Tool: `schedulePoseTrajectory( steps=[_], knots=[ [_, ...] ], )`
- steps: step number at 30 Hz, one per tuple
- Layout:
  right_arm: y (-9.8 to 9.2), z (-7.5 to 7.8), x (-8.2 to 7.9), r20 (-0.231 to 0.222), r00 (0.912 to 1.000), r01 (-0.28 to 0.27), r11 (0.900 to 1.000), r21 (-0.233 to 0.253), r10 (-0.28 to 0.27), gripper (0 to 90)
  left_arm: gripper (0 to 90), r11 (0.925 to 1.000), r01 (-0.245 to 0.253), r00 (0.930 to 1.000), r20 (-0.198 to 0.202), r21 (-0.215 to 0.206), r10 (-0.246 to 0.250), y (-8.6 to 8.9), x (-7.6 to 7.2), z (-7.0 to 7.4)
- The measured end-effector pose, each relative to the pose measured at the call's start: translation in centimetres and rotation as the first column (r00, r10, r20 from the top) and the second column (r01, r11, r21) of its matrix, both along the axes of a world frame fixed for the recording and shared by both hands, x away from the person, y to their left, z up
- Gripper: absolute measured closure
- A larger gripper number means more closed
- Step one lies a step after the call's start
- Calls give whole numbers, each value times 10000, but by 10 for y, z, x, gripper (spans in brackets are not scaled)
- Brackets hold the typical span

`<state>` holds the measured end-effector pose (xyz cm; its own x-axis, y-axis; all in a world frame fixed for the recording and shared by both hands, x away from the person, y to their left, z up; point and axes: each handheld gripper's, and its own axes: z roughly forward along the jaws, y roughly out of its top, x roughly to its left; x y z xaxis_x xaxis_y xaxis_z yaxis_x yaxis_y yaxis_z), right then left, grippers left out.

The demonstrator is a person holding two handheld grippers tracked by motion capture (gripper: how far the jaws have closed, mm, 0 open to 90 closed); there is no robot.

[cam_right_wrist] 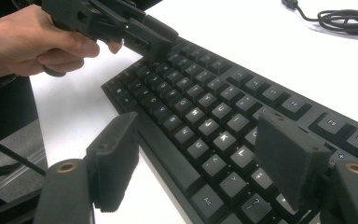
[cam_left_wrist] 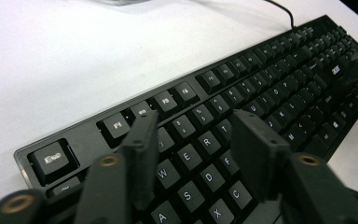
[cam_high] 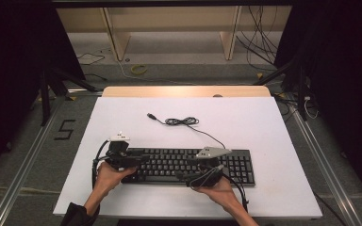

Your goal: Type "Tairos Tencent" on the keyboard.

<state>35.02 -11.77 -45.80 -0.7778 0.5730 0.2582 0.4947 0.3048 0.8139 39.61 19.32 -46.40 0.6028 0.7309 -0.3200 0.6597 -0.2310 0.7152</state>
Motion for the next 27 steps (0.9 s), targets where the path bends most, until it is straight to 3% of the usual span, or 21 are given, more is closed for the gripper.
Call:
schedulePoseTrajectory(
  steps=[7,14,19,27],
  knots=[
    [0,0,0,3,10000,2,10000,-3,-2,315,717,9990,287,9996,15,335,-288,-2,1,0],
    [0,0,0,19,10000,-13,10000,-3,13,315,840,9967,508,9987,13,641,-509,-6,1,-1],
    [0,0,0,2,10000,-17,10000,-21,17,315,888,9942,654,9979,-28,856,-654,-9,2,-3],
    [1,0,0,21,10000,-47,10000,-9,47,315,890,9915,782,9968,-223,1042,-763,-14,4,-6]
  ],
)
